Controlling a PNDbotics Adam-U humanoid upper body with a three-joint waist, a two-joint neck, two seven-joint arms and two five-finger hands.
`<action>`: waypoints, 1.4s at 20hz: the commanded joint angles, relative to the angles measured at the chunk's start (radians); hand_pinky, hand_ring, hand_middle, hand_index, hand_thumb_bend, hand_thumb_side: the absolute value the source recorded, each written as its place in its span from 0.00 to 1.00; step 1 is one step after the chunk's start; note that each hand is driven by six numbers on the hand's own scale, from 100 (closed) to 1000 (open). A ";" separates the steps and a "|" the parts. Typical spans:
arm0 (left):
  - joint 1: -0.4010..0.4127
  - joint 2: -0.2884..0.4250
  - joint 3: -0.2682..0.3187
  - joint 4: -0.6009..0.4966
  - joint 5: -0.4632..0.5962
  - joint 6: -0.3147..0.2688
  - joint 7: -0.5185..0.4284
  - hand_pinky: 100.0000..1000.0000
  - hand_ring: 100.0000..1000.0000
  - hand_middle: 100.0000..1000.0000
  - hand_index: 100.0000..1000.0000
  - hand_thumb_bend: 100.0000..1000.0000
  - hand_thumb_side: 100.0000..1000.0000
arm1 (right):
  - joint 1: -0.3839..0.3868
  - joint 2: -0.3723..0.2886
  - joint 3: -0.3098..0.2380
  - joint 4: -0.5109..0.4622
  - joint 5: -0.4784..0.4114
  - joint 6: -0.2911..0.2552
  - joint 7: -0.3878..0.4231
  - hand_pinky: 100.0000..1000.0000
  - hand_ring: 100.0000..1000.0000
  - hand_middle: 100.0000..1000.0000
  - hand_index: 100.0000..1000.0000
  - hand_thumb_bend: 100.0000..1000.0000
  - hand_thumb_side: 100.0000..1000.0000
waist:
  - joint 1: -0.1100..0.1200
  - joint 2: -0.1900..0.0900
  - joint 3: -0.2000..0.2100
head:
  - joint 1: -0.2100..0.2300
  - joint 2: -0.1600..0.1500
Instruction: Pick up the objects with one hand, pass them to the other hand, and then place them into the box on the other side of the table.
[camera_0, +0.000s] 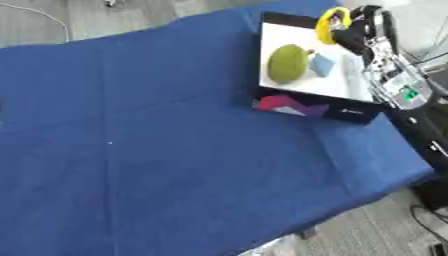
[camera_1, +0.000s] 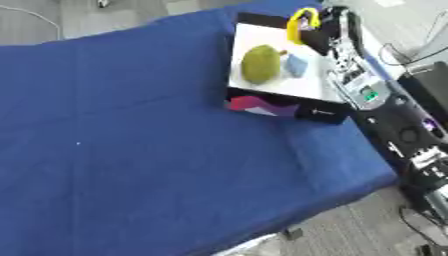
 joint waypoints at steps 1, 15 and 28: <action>-0.008 0.007 -0.006 -0.034 0.013 -0.001 -0.010 0.64 0.50 0.50 0.63 0.51 0.46 | -0.025 -0.044 0.010 0.054 0.025 -0.024 0.066 0.20 0.71 0.16 0.29 0.00 0.16 | 0.006 -0.016 0.005 | -0.009 -0.003; 0.004 0.006 -0.015 -0.047 -0.002 -0.003 -0.028 0.65 0.50 0.50 0.63 0.50 0.47 | -0.019 -0.073 -0.002 -0.016 0.265 -0.042 0.224 0.56 1.00 0.86 1.00 0.00 0.86 | -0.011 -0.018 0.013 | -0.008 -0.003; 0.016 0.001 -0.007 -0.053 -0.019 -0.001 -0.020 0.65 0.50 0.49 0.63 0.49 0.48 | 0.026 -0.127 -0.178 -0.366 0.377 -0.185 0.185 0.59 1.00 0.86 1.00 0.00 0.60 | -0.030 -0.022 -0.013 | 0.143 -0.003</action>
